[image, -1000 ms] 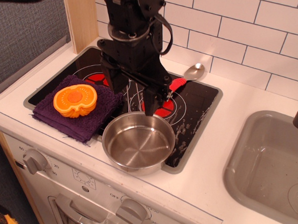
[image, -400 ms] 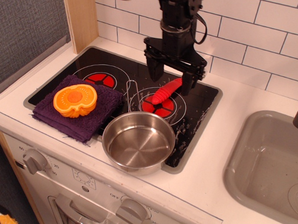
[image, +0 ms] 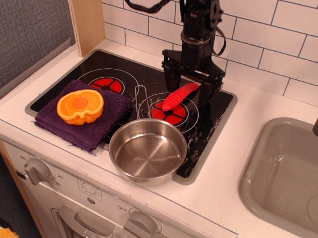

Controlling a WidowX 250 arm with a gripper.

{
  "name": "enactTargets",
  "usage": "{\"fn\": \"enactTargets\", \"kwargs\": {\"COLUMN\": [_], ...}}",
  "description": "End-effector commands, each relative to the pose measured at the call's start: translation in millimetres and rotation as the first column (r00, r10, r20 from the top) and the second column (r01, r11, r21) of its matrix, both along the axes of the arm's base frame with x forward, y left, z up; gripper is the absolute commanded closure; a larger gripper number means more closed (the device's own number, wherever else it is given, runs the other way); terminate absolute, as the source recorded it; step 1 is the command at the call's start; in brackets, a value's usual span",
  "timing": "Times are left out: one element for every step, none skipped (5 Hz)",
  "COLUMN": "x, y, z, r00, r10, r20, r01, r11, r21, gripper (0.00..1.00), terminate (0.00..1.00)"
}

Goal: PLACE THE SPOON AT THE LEFT SIDE OF THE STOVE

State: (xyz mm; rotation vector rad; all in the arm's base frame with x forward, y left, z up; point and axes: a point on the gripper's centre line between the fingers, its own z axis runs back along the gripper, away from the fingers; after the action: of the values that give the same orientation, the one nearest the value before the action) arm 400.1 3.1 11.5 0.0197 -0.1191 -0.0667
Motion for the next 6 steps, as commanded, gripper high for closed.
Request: {"fn": "enactTargets", "kwargs": {"x": [1.6, -1.5, -0.1, 1.0, -15.1, -42.5], "y": [8.6, 6.6, -4.7, 2.6, 30.2, 77.2], "z": [13.4, 18.2, 43.7, 91.6, 124.3, 133.3], "r00": [1.000, 1.000, 0.996, 0.979, 0.954, 0.947], "r10": [-0.008, -0.019, -0.032, 0.007, 0.059, 0.082], "r20": [0.019, 0.020, 0.087, 0.204, 0.294, 0.311], "r01": [0.008, 0.020, 0.036, 0.008, -0.029, -0.065], "r11": [1.000, 0.999, 0.998, 0.997, 0.994, 0.996], "r21": [-0.009, -0.025, -0.049, -0.073, -0.107, -0.063], "gripper": [1.00, 1.00, 1.00, 1.00, 1.00, 1.00], "terminate": [0.00, 0.00, 0.00, 0.00, 0.00, 0.00]}}
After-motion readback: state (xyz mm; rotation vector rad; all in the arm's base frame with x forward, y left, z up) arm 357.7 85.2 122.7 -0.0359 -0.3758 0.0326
